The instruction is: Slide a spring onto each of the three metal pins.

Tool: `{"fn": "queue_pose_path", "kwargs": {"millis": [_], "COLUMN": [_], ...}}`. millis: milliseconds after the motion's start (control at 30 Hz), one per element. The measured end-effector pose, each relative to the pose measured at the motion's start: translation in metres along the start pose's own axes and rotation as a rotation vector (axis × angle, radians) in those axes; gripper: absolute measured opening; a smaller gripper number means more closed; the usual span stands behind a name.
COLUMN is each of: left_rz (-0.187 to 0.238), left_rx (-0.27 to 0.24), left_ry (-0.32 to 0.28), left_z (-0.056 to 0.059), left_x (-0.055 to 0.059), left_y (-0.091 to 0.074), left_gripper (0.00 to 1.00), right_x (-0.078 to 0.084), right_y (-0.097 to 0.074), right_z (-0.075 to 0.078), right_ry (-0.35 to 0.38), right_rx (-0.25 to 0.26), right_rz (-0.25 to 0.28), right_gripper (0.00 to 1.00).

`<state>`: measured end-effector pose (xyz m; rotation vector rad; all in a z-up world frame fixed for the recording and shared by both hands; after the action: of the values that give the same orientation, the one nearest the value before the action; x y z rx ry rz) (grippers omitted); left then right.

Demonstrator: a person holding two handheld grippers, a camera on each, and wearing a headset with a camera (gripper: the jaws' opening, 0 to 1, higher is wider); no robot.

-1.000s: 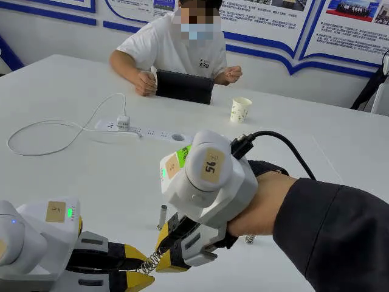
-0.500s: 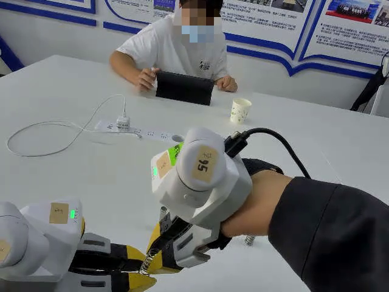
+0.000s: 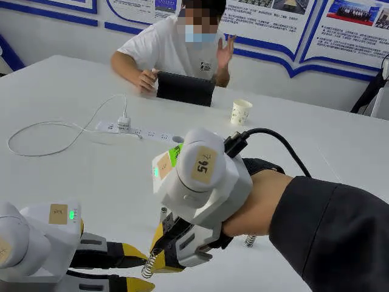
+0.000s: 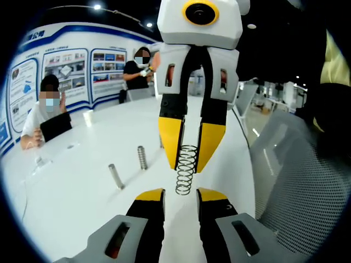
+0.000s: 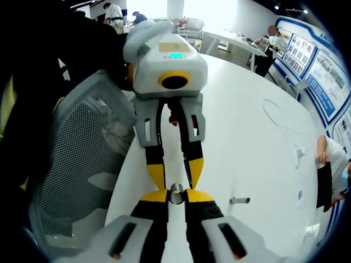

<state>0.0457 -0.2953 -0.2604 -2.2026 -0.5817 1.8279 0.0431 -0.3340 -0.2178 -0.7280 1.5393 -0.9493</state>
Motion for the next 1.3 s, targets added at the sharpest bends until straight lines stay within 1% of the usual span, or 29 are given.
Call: {"fn": "queue_pose_path", "kwargs": {"millis": [67, 267, 333, 600, 900, 1100, 1300], "left_rz": [-0.001, -0.008, -0.012, -0.011, -0.016, -0.02, -0.014], "left_rx": [-0.004, -0.032, -0.044, -0.077, -0.1, -0.108, -0.117], "left_ry": [-0.007, -0.021, -0.031, -0.057, -0.086, -0.091, -0.094], "left_z": [0.0, -0.003, -0.005, -0.007, -0.008, -0.008, -0.009], "left_x": [0.001, 0.004, 0.005, 0.007, 0.01, 0.011, 0.01], "left_y": [-0.001, -0.005, -0.006, -0.009, -0.011, -0.012, -0.013], "left_gripper": [0.25, 0.34, 0.38, 0.48, 0.57, 0.6, 0.62], "right_x": [0.001, 0.003, 0.004, 0.007, 0.011, 0.013, 0.014], "right_y": [0.0, -0.002, -0.003, -0.008, -0.016, -0.021, -0.026], "right_z": [0.0, 0.002, 0.004, 0.012, 0.027, 0.038, 0.051], "right_ry": [0.001, 0.005, 0.007, 0.02, 0.041, 0.054, 0.064], "right_rx": [0.0, 0.006, 0.008, 0.021, 0.043, 0.058, 0.076], "right_rz": [-0.004, -0.009, -0.011, -0.014, -0.016, -0.019, -0.026], "right_gripper": [0.12, 0.12, 0.12, 0.12, 0.12, 0.12, 0.12]}}
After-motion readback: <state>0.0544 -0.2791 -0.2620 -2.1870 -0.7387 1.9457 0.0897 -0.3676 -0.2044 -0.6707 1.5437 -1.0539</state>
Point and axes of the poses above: the centre of the closed fingertips' face, and the gripper's own axes: y roughly forward along the fingers, z roughly to its right, x roughly out of its underside, the point moved 4 cm from there along -y, roughly backward along the fingers, and after that the axes turned 14 degrees about y, right-handed, at the moved point
